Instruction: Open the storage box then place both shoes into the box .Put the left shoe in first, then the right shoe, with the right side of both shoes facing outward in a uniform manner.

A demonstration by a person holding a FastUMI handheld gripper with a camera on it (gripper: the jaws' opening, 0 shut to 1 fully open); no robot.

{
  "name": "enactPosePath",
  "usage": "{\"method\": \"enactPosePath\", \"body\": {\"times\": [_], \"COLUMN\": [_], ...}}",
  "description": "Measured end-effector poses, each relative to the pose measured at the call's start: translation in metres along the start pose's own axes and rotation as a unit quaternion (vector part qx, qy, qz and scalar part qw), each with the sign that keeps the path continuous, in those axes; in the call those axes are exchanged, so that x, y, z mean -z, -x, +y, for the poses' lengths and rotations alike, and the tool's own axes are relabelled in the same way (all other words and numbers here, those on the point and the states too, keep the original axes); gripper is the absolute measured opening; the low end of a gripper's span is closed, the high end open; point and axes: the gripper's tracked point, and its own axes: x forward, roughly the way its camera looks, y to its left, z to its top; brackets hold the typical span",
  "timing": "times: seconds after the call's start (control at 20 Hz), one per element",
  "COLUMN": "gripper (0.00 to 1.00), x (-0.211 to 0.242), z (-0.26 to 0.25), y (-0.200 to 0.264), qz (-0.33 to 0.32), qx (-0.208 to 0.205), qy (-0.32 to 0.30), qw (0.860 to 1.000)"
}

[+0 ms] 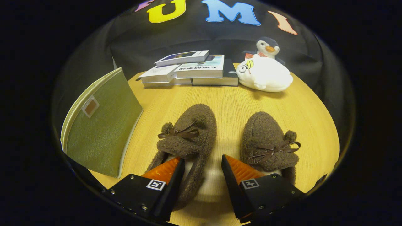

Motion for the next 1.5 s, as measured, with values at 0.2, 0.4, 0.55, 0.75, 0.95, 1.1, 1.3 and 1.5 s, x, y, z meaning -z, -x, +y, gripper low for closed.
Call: {"method": "enactPosePath", "body": {"times": [0.2, 0.4, 0.55, 0.75, 0.95, 1.1, 1.3, 1.5], "gripper": [0.36, 0.07, 0.07, 0.07, 0.06, 0.06, 0.06, 0.06], "x": [0.002, -0.001, -0.015, -0.037, -0.060, -0.087, -0.123, -0.149], "z": [0.010, 0.007, 0.011, 0.021, 0.036, 0.052, 0.082, 0.117], "y": [-0.003, -0.004, 0.004, 0.018, 0.039, 0.059, 0.085, 0.099], "qz": [0.012, 0.018, 0.014, 0.001, -0.011, -0.026, -0.045, -0.052], "qx": [-0.007, 0.011, 0.000, -0.020, -0.043, -0.066, -0.106, -0.142], "qy": [-0.031, -0.057, -0.090, -0.122, -0.155, -0.168, -0.183, -0.189], "qw": [0.999, 0.998, 0.996, 0.992, 0.987, 0.983, 0.976, 0.970]}}
